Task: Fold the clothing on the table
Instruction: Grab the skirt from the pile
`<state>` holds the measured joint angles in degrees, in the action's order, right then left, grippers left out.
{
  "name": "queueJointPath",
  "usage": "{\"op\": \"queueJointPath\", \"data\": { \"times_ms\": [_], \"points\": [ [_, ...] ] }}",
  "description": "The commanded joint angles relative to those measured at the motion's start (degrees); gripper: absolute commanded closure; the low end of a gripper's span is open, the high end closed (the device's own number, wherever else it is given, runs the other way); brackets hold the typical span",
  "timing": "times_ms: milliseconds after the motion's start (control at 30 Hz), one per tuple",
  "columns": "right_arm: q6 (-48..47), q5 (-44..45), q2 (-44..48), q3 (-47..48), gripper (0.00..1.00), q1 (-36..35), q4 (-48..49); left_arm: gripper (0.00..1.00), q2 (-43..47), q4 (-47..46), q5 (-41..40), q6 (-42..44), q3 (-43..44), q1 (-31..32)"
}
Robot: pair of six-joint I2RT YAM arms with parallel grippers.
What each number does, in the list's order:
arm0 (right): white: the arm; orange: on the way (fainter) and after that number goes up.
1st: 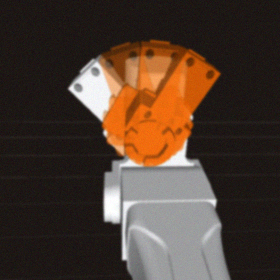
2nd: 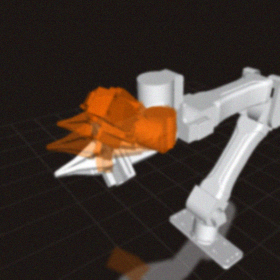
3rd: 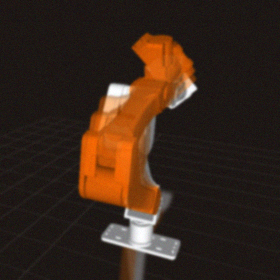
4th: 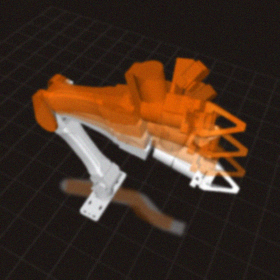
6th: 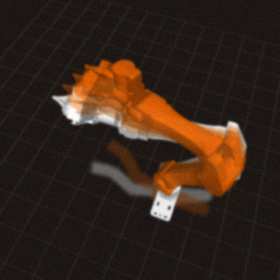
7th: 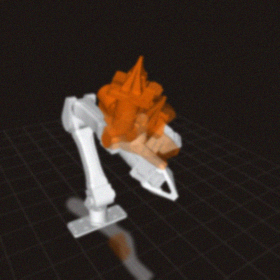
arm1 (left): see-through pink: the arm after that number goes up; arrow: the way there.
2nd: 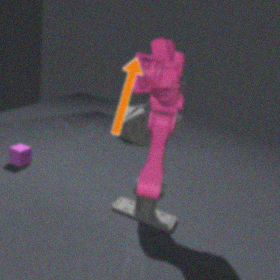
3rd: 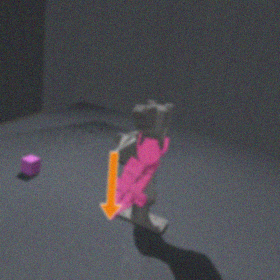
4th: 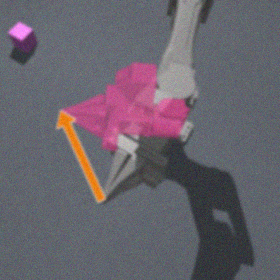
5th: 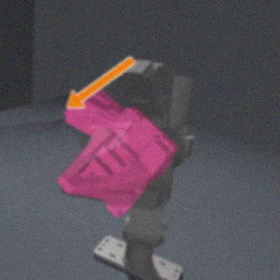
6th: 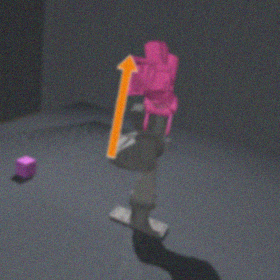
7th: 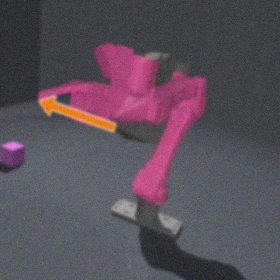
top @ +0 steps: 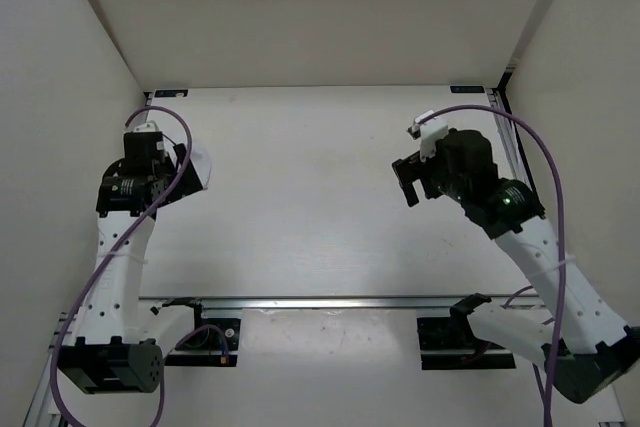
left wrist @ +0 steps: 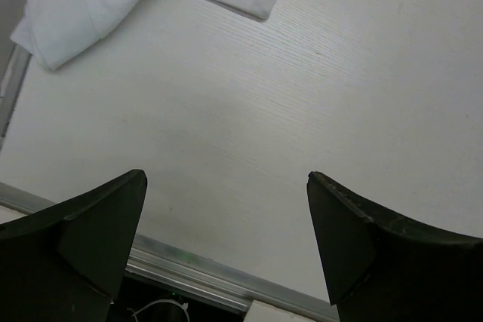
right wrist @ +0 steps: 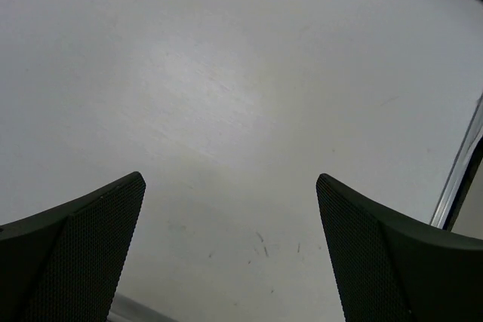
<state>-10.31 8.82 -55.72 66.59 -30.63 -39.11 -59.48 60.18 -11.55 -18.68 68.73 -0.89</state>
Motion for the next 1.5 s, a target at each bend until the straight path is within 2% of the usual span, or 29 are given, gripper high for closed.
{"op": "queueJointPath", "data": {
  "times_ms": [0, 100, 200, 267, 300, 333, 400, 433, 467, 500, 567, 633, 667, 700, 767, 800, 833, 967, 1033, 1100, 1233, 1367, 1467],
  "points": [
    [2.8, -3.0, -3.9, -0.7, 0.01, 0.1, -3.2, 0.02, 1.6, -0.4, -6.7, 0.3, 0.4, 0.0],
    [4.1, 2.2, -5.7, -3.7, 0.0, -2.1, 0.9, 0.01, 1.0, 0.0, -9.6, 3.6, 0.2, 4.6],
    [-0.5, -5.4, -7.0, -4.8, 0.0, -0.8, 4.6, 0.01, -0.3, -0.4, -10.0, 4.4, 1.2, 4.8],
    [-1.6, -3.4, -9.9, -3.0, 0.01, -3.3, 4.4, 0.01, 0.3, -1.8, -8.2, 5.2, 2.5, 3.8],
    [-3.1, -2.5, -12.0, -1.8, 0.01, -3.6, 4.0, 0.01, 0.5, -2.3, -7.8, 4.7, 3.0, 2.4],
    [-4.1, -3.3, -12.7, -0.1, 0.01, -4.1, 4.2, 0.02, 1.0, -4.1, -4.0, 4.7, 2.9, 1.2],
    [-4.5, -8.3, -15.8, 2.8, 0.02, -1.8, 4.5, 0.01, 2.5, -7.0, 0.2, 1.8, 0.8, -7.4],
    [-4.9, -14.4, -17.7, 4.5, 0.01, -0.1, 4.3, 0.02, 4.5, -10.3, 5.9, 0.0, -0.4, -9.3],
    [-4.9, -16.1, -18.8, 6.0, 0.01, 1.2, 4.0, 0.01, 7.3, -14.9, 8.6, -0.7, -4.0, -14.2],
    [-4.7, -18.1, -21.5, 8.3, 0.0, 2.3, 3.7, 0.01, 9.3, -17.5, 15.0, -0.7, -7.3, -17.0],
    [-5.4, -19.2, -25.8, 11.9, 0.01, 3.1, 2.6, 0.01, 11.0, -25.3, 15.6, -3.1, -11.5, -16.6],
    [-5.3, -20.0, -30.0, 14.4, 0.02, 5.6, 3.1, 0.03, 9.1, -27.0, 7.0, -5.8, -13.2, -12.0],
    [-5.0, -20.7, -30.6, 14.7, 0.02, 7.7, 3.3, 0.05, 6.3, -26.4, 5.3, -5.3, -13.0, -9.3],
    [-5.2, -22.7, -31.5, 14.4, 0.02, 10.0, 4.7, 0.13, 2.4, -26.3, 1.9, -4.8, -12.1, -6.9],
    [-5.2, -25.4, -31.6, 13.0, 0.01, 12.6, 7.9, 0.17, -3.0, -24.7, -4.1, -3.6, -10.3, -5.4],
    [-6.0, -27.3, -31.5, 12.0, 0.01, 14.2, 8.3, 0.16, -5.6, -24.6, -5.4, -3.4, -9.3, -5.0],
    [-6.9, -29.3, -31.0, 10.9, 0.01, 14.8, 9.7, 0.09, -7.0, -24.4, -6.7, -2.1, -8.9, -6.0],
    [-8.3, -32.6, -30.0, 9.1, 0.01, 18.3, 9.9, 0.07, -16.7, -20.6, -18.2, 3.7, -3.5, -2.9],
    [-7.8, -33.4, -29.7, 8.7, 0.01, 19.6, 9.1, 0.06, -21.9, -18.5, -21.1, 5.6, 0.4, -1.8],
    [-7.3, -33.9, -29.9, 7.8, 0.01, 21.0, 7.8, 0.05, -25.0, -18.7, -25.6, 8.0, 1.3, -1.6],
    [-7.1, -33.9, -28.0, 5.2, 0.01, 21.5, 9.1, 0.02, -30.4, -18.3, -30.2, 7.9, 1.2, -6.2],
    [-11.0, -30.1, -27.8, 6.0, 0.01, 21.0, 5.1, 0.04, -33.2, -17.9, -26.8, 1.4, -0.3, -12.5],
    [-14.3, -28.1, -29.0, 9.0, 0.01, 21.4, 0.5, 0.04, -33.5, -21.8, -25.9, -0.4, -3.0, -13.6]
  ]
}}
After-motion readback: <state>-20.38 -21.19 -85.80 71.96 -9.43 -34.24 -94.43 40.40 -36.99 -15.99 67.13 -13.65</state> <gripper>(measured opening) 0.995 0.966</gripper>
